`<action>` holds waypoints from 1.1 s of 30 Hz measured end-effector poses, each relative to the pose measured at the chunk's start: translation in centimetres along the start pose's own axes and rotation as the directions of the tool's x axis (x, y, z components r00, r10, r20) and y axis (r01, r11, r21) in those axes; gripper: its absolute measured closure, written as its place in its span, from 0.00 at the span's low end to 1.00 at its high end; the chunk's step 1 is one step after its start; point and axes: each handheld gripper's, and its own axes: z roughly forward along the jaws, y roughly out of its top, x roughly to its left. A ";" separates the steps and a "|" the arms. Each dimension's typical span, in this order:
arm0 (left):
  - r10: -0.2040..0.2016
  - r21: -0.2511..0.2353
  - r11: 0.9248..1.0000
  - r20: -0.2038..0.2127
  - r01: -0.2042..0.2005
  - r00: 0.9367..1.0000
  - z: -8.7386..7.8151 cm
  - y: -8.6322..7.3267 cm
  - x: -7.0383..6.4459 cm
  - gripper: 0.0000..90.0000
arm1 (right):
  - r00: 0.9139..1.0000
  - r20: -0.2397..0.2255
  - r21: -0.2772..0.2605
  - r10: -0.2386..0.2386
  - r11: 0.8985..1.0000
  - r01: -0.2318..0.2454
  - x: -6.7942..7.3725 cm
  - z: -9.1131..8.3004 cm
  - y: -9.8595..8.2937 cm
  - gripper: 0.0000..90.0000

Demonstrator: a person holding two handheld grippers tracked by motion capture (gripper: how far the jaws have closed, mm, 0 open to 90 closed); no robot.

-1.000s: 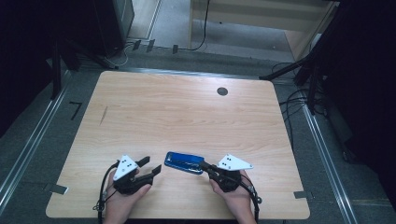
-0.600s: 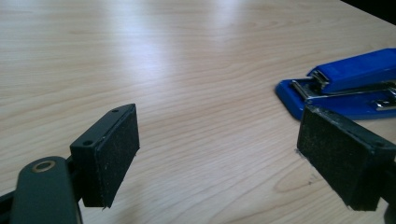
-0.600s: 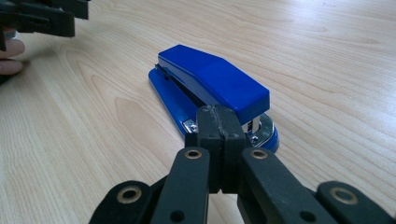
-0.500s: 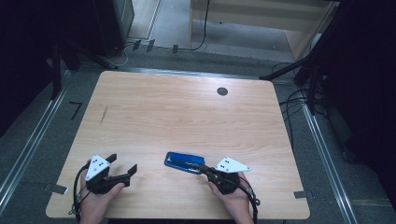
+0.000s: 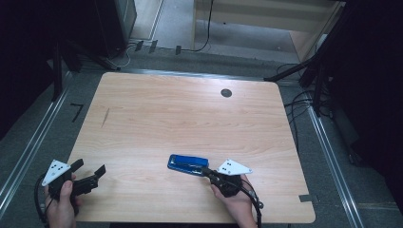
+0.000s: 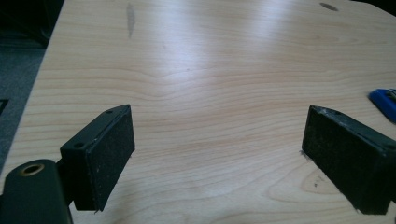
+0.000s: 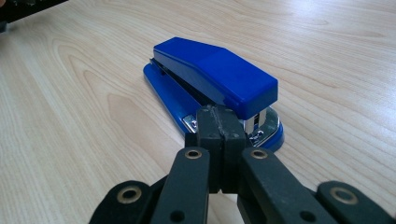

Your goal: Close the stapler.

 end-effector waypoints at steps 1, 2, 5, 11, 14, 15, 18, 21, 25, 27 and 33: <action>-0.003 0.006 1.000 0.002 0.003 1.000 0.1 0.0 0.0 0.11 | 1.000 0.004 0.001 0.002 1.000 -0.002 0.0 0.1 0.0 1.00; -0.001 0.011 1.000 -0.002 0.001 1.000 0.2 0.0 0.0 0.11 | 1.000 0.006 0.002 0.000 1.000 0.000 -0.1 0.1 0.0 1.00; 0.011 0.020 1.000 0.003 -0.011 1.000 0.4 0.0 -0.1 0.11 | 1.000 0.011 -0.001 0.001 1.000 -0.001 -0.2 0.3 0.0 1.00; 0.001 0.018 1.000 -0.002 -0.001 1.000 0.4 0.0 -0.1 0.13 | 1.000 0.022 -0.001 0.004 1.000 -0.004 -0.7 0.4 0.1 1.00; 0.017 0.026 1.000 -0.005 -0.017 1.000 0.5 0.0 -0.2 0.13 | 1.000 0.025 -0.009 0.019 1.000 -0.019 -1.0 0.5 0.2 1.00; 0.019 0.027 0.999 -0.006 -0.019 1.000 0.5 0.0 -0.3 0.14 | 0.999 0.027 -0.011 0.017 1.000 -0.017 -1.1 0.6 0.2 1.00; 0.023 0.031 0.999 -0.004 -0.023 1.000 0.5 0.0 -0.3 0.14 | 0.999 0.033 -0.012 0.020 1.000 -0.019 -1.3 0.6 0.3 1.00; 0.017 0.031 0.999 -0.002 -0.017 1.000 0.5 0.0 -0.2 0.14 | 0.999 0.035 -0.015 0.027 1.000 -0.027 -1.4 0.7 0.3 1.00; 0.017 0.032 0.999 -0.005 -0.017 1.000 0.5 0.0 -0.3 0.14 | 0.999 0.041 -0.019 0.023 1.000 -0.022 -1.6 0.9 0.4 1.00; 0.018 0.031 0.999 -0.006 -0.018 1.000 0.5 0.0 -0.3 0.14 | 0.999 0.044 -0.019 0.025 1.000 -0.024 -1.6 0.9 0.5 1.00; 0.017 0.036 0.999 -0.007 -0.017 1.000 0.5 0.0 -0.3 0.14 | 0.999 0.026 -0.013 0.026 1.000 -0.025 -1.7 1.0 0.5 1.00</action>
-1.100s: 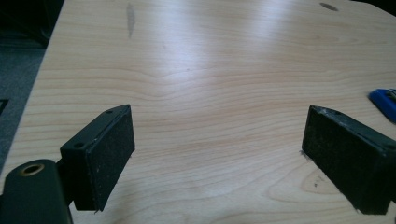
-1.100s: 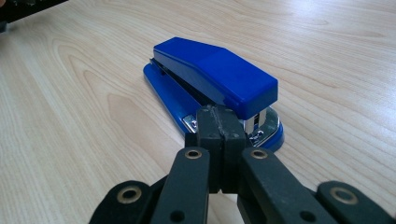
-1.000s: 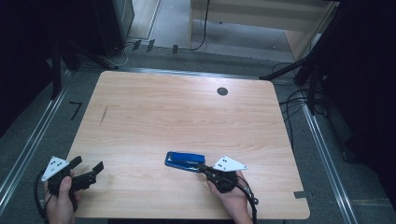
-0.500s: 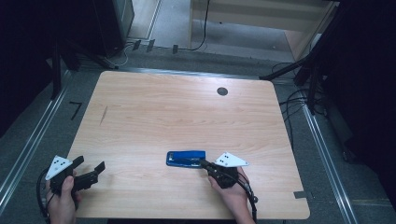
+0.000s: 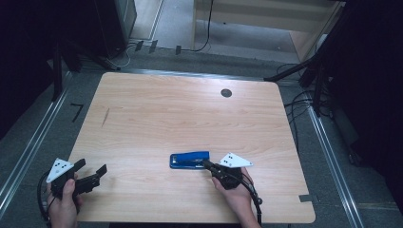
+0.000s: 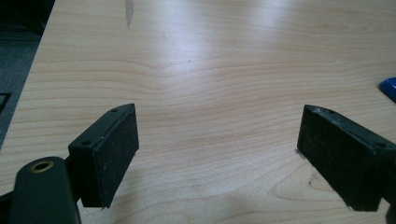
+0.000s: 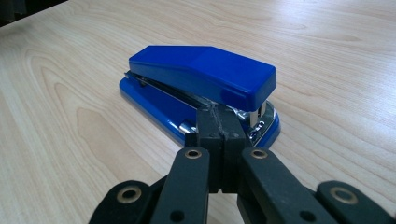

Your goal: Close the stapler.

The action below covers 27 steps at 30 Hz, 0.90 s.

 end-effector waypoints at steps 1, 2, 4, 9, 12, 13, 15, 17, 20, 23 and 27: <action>0.000 0.000 1.000 0.000 0.000 1.000 0.0 0.0 0.0 0.14 | 1.000 -0.001 0.001 -0.001 1.000 0.001 0.0 -0.1 0.0 1.00; 0.001 0.001 1.000 0.000 -0.001 1.000 0.0 0.0 0.0 0.14 | 1.000 -0.006 0.000 -0.001 1.000 0.001 0.0 -0.2 0.0 1.00; 0.001 0.001 1.000 0.000 -0.001 1.000 0.0 0.0 0.0 0.14 | 1.000 -0.023 -0.017 0.010 1.000 -0.010 -0.1 -0.9 0.1 0.90; -0.002 -0.001 1.000 -0.001 0.002 1.000 0.0 0.0 0.0 0.14 | 0.998 -0.037 -0.055 0.045 0.997 -0.047 -0.8 -2.1 0.2 0.70; -0.002 -0.002 1.000 -0.001 0.002 1.000 0.0 0.0 0.0 0.14 | 0.995 -0.053 -0.070 0.089 0.993 -0.093 -1.7 -2.9 0.2 0.64; 0.000 -0.002 1.000 0.000 0.000 1.000 0.0 0.0 0.0 0.14 | 0.996 -0.055 -0.091 0.077 0.992 -0.082 -1.9 -3.2 0.1 0.62; 0.001 -0.001 1.000 0.000 -0.001 1.000 0.0 0.0 0.0 0.14 | 0.996 -0.054 -0.075 0.069 0.995 -0.073 -2.1 -3.5 0.0 0.59; 0.002 -0.001 1.000 -0.001 -0.002 1.000 0.0 0.0 0.0 0.14 | 1.000 0.002 -0.057 0.031 0.998 -0.031 -2.1 -3.9 -0.2 0.46; 0.004 0.002 1.000 -0.004 -0.004 1.000 0.0 0.0 0.0 0.14 | 0.997 0.076 -0.027 0.001 1.000 0.002 -2.1 -4.8 -0.4 0.28; 0.006 0.006 1.000 -0.003 -0.006 1.000 0.0 0.0 0.0 0.14 | 0.996 0.086 -0.039 0.026 0.999 -0.023 -2.3 -5.2 -0.5 0.18; 0.004 0.008 1.000 -0.003 -0.004 1.000 0.1 0.0 -0.1 0.14 | 0.993 0.094 -0.068 0.073 0.995 -0.067 -2.9 -6.3 -0.5 0.01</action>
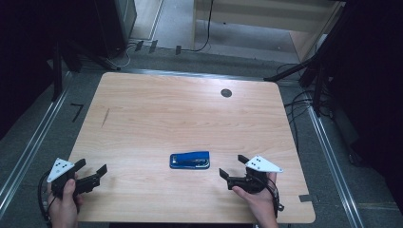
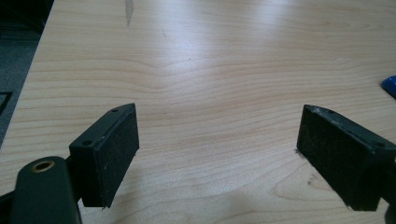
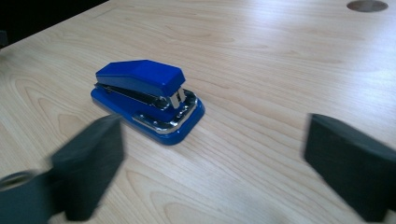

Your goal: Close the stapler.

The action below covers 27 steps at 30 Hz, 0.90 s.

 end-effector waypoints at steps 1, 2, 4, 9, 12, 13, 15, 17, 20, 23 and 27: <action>0.002 0.001 1.000 0.001 -0.002 1.000 0.0 0.0 0.0 0.14 | 1.000 -0.003 0.007 0.015 1.000 -0.015 -0.2 -0.2 0.0 0.00; 0.004 0.004 1.000 0.001 -0.004 1.000 0.0 0.0 0.0 0.14 | 1.000 -0.007 0.008 0.017 1.000 -0.017 -0.4 -0.4 -0.1 0.00; 0.001 0.002 1.000 0.000 -0.001 1.000 0.0 0.0 0.0 0.14 | 1.000 -0.005 0.009 0.020 1.000 -0.020 -0.8 -0.8 -0.3 0.00; -0.007 -0.001 1.000 -0.001 0.007 1.000 0.0 0.0 0.1 0.14 | 0.999 0.031 0.000 0.037 0.999 -0.037 -1.8 -1.9 -0.7 0.00; -0.004 -0.001 1.000 -0.001 0.004 1.000 0.0 0.0 0.0 0.14 | 0.997 0.057 -0.012 0.051 0.999 -0.050 -2.5 -2.6 -1.0 0.00; -0.004 -0.001 1.000 0.000 0.004 1.000 0.0 0.0 0.1 0.14 | 0.996 0.064 -0.013 0.056 0.998 -0.055 -2.8 -2.9 -1.1 0.00; -0.007 0.000 1.000 0.000 0.007 1.000 0.0 0.0 0.1 0.14 | 0.995 0.075 -0.017 0.063 0.998 -0.062 -3.3 -3.4 -1.4 0.00; -0.009 -0.001 1.000 0.000 0.009 1.000 0.0 0.0 0.1 0.14 | 0.993 0.088 -0.022 0.074 0.997 -0.073 -3.8 -3.9 -1.7 0.00; -0.011 -0.002 1.000 0.000 0.011 1.000 0.0 0.0 0.1 0.14 | 0.990 0.114 -0.029 0.088 0.996 -0.085 -4.5 -4.7 -2.1 0.00; -0.010 -0.002 1.000 0.000 0.010 1.000 0.0 0.0 0.1 0.14 | 0.985 0.136 -0.037 0.103 0.994 -0.099 -5.3 -5.4 -2.5 0.00; -0.009 -0.001 1.000 0.003 0.009 1.000 0.0 0.0 0.1 0.14 | 0.984 0.150 -0.033 0.091 0.996 -0.087 -6.1 -6.3 -3.2 0.00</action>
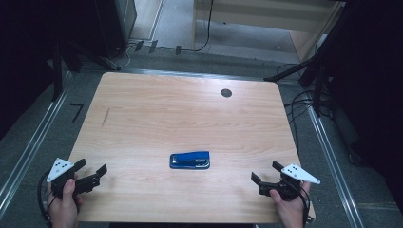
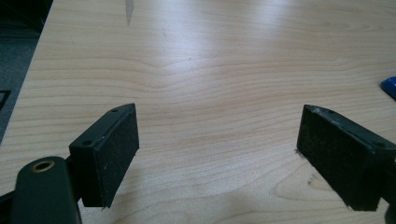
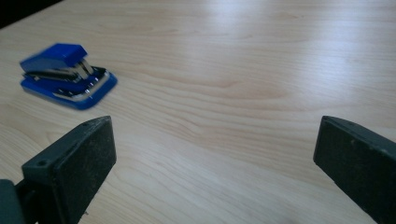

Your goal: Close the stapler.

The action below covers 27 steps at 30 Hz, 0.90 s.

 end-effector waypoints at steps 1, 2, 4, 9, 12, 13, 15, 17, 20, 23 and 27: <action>0.000 0.000 1.000 0.000 0.000 1.000 0.0 0.0 0.0 0.14 | 1.000 0.007 0.004 -0.001 1.000 0.001 -0.3 -0.1 -0.2 0.00; 0.000 0.000 1.000 0.000 0.000 1.000 0.0 0.0 0.0 0.14 | 1.000 0.011 0.007 0.003 1.000 -0.003 -0.5 -0.3 -0.4 0.00; 0.000 0.000 1.000 0.000 0.000 1.000 0.0 0.0 0.0 0.14 | 1.000 0.025 0.007 0.010 1.000 -0.011 -1.1 -0.7 -0.6 0.00; -0.001 0.000 1.000 0.000 0.001 1.000 0.0 0.0 0.0 0.14 | 0.997 0.070 -0.001 0.044 0.999 -0.044 -2.7 -1.9 -1.2 0.00; -0.007 0.004 1.000 0.008 0.007 1.000 -0.1 0.0 0.2 0.14 | 0.994 0.092 0.004 0.065 0.998 -0.065 -3.6 -2.4 -1.6 0.00; -0.011 0.003 1.000 0.008 0.011 1.000 0.0 0.0 0.2 0.14 | 0.993 0.101 0.006 0.067 0.998 -0.068 -3.8 -2.5 -1.7 0.00; -0.012 0.000 1.000 0.013 0.012 1.000 0.0 0.0 0.2 0.14 | 0.991 0.111 0.006 0.072 0.997 -0.073 -4.2 -2.8 -1.9 0.00; -0.010 0.004 1.000 0.013 0.010 1.000 0.0 0.0 0.2 0.14 | 0.989 0.120 0.004 0.081 0.997 -0.082 -4.5 -3.2 -2.0 0.00; -0.007 0.007 1.000 0.016 0.007 1.000 0.0 0.0 0.2 0.14 | 0.987 0.140 -0.003 0.084 0.996 -0.084 -5.1 -3.7 -2.2 0.00; -0.008 0.008 1.000 0.016 0.008 1.000 0.0 0.0 0.2 0.14 | 0.981 0.164 -0.011 0.104 0.995 -0.104 -5.9 -4.1 -2.5 0.00; -0.008 0.009 1.000 0.016 0.008 1.000 0.0 0.0 0.2 0.14 | 0.975 0.183 -0.018 0.123 0.992 -0.122 -6.6 -4.4 -2.7 0.00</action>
